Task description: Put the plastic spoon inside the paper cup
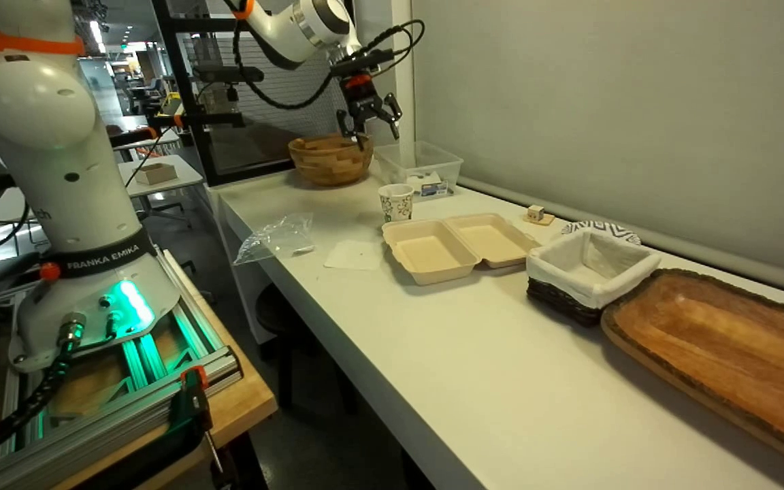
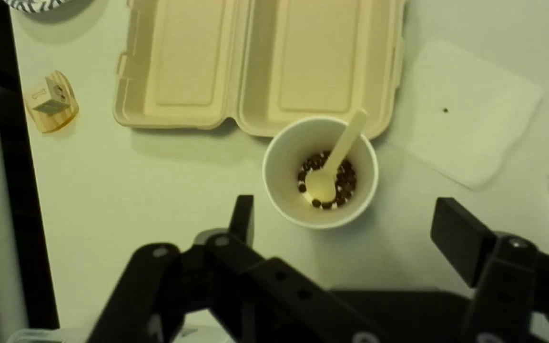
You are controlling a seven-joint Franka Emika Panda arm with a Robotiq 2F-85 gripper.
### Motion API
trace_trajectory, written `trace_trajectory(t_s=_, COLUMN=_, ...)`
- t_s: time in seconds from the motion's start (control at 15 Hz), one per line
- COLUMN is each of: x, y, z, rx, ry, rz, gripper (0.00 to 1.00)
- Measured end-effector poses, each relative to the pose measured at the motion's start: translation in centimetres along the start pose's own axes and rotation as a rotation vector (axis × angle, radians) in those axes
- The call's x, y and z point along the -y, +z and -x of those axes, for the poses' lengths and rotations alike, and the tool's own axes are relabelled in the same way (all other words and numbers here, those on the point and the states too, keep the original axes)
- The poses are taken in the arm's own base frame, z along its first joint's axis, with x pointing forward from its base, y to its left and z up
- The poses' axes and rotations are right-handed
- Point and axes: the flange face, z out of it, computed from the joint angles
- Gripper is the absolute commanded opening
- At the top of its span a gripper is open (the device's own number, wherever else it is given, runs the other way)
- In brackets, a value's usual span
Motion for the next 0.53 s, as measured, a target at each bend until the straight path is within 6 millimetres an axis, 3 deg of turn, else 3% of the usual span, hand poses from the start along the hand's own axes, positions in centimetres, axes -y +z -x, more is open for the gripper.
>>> trace_trajectory(t_s=0.27, x=-0.5, y=-5.5, z=4.4, rx=-0.179, ry=0.132, rz=-0.114, gripper=1.00)
trace_trajectory(t_s=0.4, x=-1.2, y=-6.4, z=7.7, rx=-0.270, ry=0.184, rz=-0.168, gripper=1.00)
trace_trajectory(t_s=0.53, x=-1.7, y=-6.0, z=10.3, rx=-0.318, ry=0.197, rz=-0.196, gripper=1.00)
